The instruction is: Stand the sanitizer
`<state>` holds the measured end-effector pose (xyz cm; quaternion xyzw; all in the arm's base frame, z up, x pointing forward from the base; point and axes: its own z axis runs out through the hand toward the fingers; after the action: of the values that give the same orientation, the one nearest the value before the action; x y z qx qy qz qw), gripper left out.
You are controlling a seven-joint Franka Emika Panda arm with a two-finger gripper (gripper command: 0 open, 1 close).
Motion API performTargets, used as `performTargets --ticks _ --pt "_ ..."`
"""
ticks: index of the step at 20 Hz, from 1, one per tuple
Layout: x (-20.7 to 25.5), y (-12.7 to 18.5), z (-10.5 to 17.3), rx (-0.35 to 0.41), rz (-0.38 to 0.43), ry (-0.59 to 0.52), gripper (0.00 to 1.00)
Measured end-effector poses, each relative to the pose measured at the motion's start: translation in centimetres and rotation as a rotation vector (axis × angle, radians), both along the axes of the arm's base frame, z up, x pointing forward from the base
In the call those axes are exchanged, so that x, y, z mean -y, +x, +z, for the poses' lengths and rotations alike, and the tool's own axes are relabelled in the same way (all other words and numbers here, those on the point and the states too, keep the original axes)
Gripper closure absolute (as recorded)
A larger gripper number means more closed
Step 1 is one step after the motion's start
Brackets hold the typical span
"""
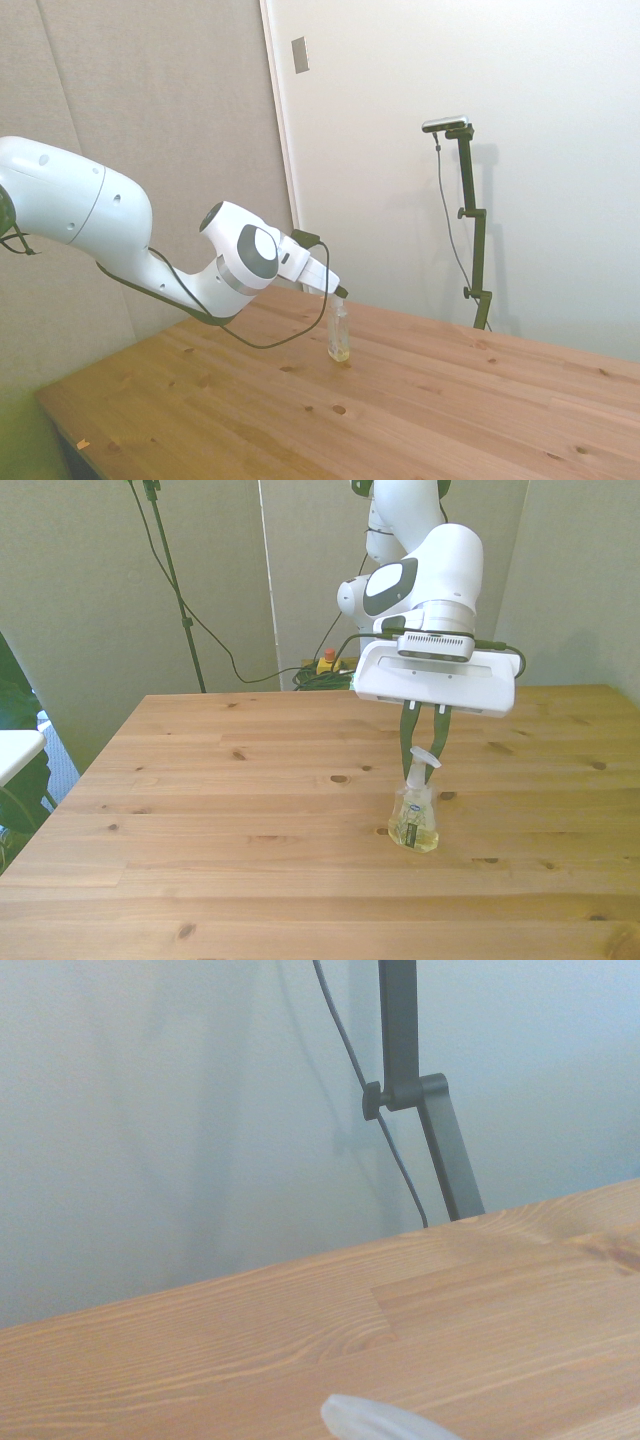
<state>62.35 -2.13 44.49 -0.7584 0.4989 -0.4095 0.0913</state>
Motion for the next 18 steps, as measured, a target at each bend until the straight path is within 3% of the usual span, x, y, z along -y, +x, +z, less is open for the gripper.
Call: performTargets --ticks 1,18 --pt "-0.03 -0.01 -0.01 0.001 -0.001 0.000 0.00" --pt "0.09 -0.78 -0.98 -0.021 -0.005 0.009 0.00"
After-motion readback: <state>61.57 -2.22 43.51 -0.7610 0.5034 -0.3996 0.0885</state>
